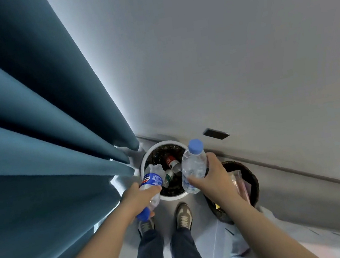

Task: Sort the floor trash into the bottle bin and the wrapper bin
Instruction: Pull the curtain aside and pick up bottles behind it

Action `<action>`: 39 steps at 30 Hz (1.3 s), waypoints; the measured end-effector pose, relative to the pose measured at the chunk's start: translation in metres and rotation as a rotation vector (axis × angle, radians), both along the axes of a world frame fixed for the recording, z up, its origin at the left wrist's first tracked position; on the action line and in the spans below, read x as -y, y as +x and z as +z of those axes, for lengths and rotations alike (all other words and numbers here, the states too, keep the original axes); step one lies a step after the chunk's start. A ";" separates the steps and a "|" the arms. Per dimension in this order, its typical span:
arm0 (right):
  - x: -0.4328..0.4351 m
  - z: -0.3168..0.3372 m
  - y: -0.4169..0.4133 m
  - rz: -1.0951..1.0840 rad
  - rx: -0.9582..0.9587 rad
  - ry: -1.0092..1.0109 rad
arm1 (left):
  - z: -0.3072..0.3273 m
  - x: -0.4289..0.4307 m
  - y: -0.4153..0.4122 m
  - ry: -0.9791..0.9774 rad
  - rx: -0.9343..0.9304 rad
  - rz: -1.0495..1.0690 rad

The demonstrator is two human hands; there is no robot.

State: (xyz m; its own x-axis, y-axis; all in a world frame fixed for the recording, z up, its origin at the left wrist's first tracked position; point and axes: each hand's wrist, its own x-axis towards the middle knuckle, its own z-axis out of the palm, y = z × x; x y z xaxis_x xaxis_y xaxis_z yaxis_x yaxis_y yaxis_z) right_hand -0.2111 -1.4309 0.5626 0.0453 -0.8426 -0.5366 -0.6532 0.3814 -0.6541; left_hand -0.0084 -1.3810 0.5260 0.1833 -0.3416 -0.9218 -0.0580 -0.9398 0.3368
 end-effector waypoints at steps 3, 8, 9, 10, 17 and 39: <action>0.000 -0.043 0.003 -0.014 -0.041 0.011 | -0.045 0.002 -0.001 0.059 0.031 -0.058; -0.008 -0.112 0.003 -0.071 -0.015 0.031 | -0.118 0.010 -0.004 0.053 0.088 -0.139; -0.009 -0.126 0.002 -0.077 -0.017 0.039 | -0.132 0.012 -0.005 0.052 0.094 -0.160; -0.010 -0.139 0.001 -0.078 -0.021 0.046 | -0.145 0.014 -0.007 0.053 0.098 -0.173; -0.011 -0.204 -0.002 -0.047 -0.020 0.063 | -0.214 0.029 -0.018 0.000 0.160 -0.261; 0.013 -0.267 0.019 0.286 -0.111 0.045 | -0.233 0.000 0.003 -0.003 0.299 -0.537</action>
State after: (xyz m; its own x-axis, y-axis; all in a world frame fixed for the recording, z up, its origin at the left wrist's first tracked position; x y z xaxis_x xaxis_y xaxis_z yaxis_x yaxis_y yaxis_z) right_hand -0.1923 -1.4443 0.2959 0.2164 -0.7791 -0.5883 -0.8049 0.1987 -0.5592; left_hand -0.0056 -1.3806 0.2930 0.2349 -0.4607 -0.8559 -0.6157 -0.7519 0.2358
